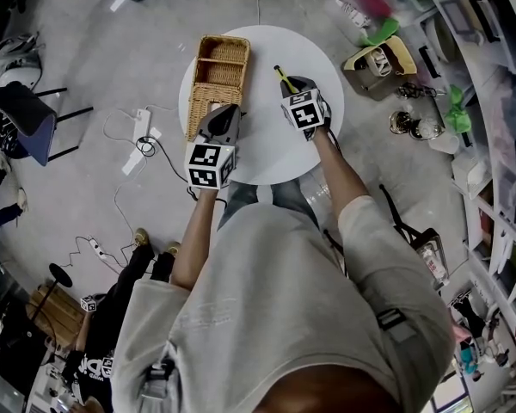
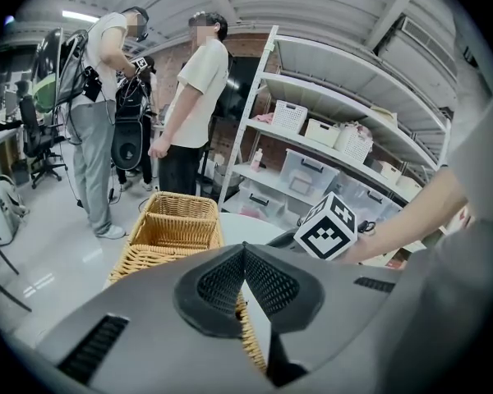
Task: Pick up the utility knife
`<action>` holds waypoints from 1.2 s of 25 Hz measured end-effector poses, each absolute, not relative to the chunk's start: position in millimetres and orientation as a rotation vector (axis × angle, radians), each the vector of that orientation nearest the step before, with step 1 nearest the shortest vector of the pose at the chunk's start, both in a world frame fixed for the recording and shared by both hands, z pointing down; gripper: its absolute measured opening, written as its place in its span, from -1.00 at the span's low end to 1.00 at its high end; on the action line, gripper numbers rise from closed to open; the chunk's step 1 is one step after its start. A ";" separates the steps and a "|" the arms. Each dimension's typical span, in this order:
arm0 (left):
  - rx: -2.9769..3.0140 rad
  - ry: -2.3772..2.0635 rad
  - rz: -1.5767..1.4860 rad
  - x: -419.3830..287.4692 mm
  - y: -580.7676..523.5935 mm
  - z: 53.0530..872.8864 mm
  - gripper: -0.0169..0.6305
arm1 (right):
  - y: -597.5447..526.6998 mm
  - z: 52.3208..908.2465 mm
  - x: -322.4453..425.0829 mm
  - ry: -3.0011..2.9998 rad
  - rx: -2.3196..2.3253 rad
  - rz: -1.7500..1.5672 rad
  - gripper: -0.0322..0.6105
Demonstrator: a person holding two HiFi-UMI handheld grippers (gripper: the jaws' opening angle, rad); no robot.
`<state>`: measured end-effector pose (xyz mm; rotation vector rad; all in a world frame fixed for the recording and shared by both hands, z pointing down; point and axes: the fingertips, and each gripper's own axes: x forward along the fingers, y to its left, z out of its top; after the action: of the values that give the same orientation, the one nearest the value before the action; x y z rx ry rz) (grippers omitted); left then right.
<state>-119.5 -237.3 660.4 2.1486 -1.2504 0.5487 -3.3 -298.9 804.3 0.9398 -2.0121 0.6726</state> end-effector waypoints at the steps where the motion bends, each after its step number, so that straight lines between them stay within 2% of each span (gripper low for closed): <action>1: 2.149 -1.253 0.548 -120.1 -237.3 659.8 -0.89 | -298.2 803.3 -3.4 -2.015 0.935 0.676 -0.68; 30: 2.213 -1.303 0.492 -118.9 -233.4 625.4 -0.89 | -231.5 662.3 32.2 -2.260 1.233 0.637 -0.68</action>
<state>-118.9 -233.4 625.4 2.2135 -1.3027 0.4918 32.2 -231.5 662.3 1.2333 -2.2601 0.6373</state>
